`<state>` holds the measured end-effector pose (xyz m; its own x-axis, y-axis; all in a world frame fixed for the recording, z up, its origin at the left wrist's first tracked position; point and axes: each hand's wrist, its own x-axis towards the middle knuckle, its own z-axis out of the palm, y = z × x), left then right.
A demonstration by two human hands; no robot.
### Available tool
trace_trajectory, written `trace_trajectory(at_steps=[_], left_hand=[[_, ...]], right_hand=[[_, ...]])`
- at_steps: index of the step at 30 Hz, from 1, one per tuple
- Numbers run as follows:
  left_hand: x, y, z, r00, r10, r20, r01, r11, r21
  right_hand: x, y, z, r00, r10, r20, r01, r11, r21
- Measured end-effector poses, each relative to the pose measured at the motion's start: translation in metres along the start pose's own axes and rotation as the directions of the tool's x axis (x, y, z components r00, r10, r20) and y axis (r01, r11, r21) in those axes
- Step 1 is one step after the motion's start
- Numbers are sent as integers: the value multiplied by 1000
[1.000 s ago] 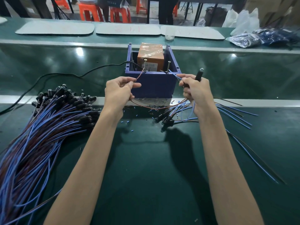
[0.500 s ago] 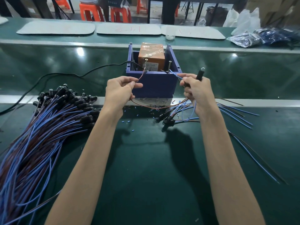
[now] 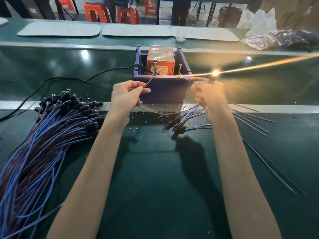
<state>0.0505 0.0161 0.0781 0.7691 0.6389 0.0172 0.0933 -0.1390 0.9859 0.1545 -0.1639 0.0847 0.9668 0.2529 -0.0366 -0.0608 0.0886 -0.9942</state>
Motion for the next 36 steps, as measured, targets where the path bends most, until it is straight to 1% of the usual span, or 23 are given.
trace_trajectory(at_steps=[3,5,7,9,11,13,14,15,17,19,21,23,24,25,26,27,29,31,32,33,34,35,36], left_hand=[[-1,2,-3,998,-13,66,11,999,42],[-3,4,-8,972,-30,233,-1,991,132],[-5,5,-15,897,-82,434,-48,959,279],[-4,5,-26,820,-165,549,-114,891,439],[2,2,-42,800,-245,547,-185,767,615],[9,-3,-63,837,-298,458,-203,609,767],[11,-5,-73,859,-317,402,-178,551,815],[12,-7,-82,873,-336,352,-141,518,844],[12,-10,-90,880,-373,294,-73,506,860],[11,-11,-89,881,-389,270,-65,466,882],[11,-12,-83,891,-377,254,-76,426,901],[12,-13,-79,896,-372,242,-76,410,909],[11,-13,-79,894,-379,241,-76,400,913],[11,-12,-81,889,-388,244,-80,393,916],[12,-11,-83,886,-392,246,-81,393,916],[12,-10,-87,889,-389,243,-75,398,914],[13,-8,-94,895,-384,226,-56,406,912],[14,-9,-96,876,-418,242,-58,407,912],[14,-11,-96,859,-441,259,-63,410,910],[14,-13,-95,846,-460,271,-66,413,908],[14,-15,-94,837,-472,278,-66,417,907],[15,-16,-93,832,-478,283,-66,421,905],[16,-17,-93,828,-482,286,-66,424,903]], right_hand=[[-1,-4,0,1000,11,13,-10,997,-78],[-2,-9,-3,999,40,34,-33,980,-199],[-2,-14,-9,997,71,20,-59,931,-361],[-3,-19,-18,998,34,-59,-60,852,-520],[-3,-24,-27,994,5,-105,-58,863,-501],[-7,-28,-33,994,-9,-111,-32,933,-359],[-8,-30,-37,992,-42,-119,1,946,-325],[-8,-32,-39,987,-89,-133,40,942,-335],[-7,-35,-42,958,-236,-166,141,884,-445],[-6,-37,-40,866,-450,-219,259,777,-573],[-10,-40,-31,714,-659,-236,391,655,-647],[-16,-41,-18,559,-810,-178,483,493,-724],[-18,-40,-13,505,-852,-138,501,419,-758],[-20,-38,-9,477,-874,-96,507,362,-782],[-20,-37,-6,481,-875,-49,505,323,-800],[-19,-35,-5,521,-854,10,498,295,-816],[-15,-27,-4,678,-719,153,465,259,-847],[-9,-17,-5,844,-454,284,430,259,-865],[-8,-12,-5,900,-276,338,410,266,-873],[-7,-6,-4,919,-79,387,394,251,-884],[-7,0,-3,902,106,419,390,220,-894],[-8,7,-1,869,249,428,387,198,-900],[-8,13,1,841,328,430,385,196,-902]])
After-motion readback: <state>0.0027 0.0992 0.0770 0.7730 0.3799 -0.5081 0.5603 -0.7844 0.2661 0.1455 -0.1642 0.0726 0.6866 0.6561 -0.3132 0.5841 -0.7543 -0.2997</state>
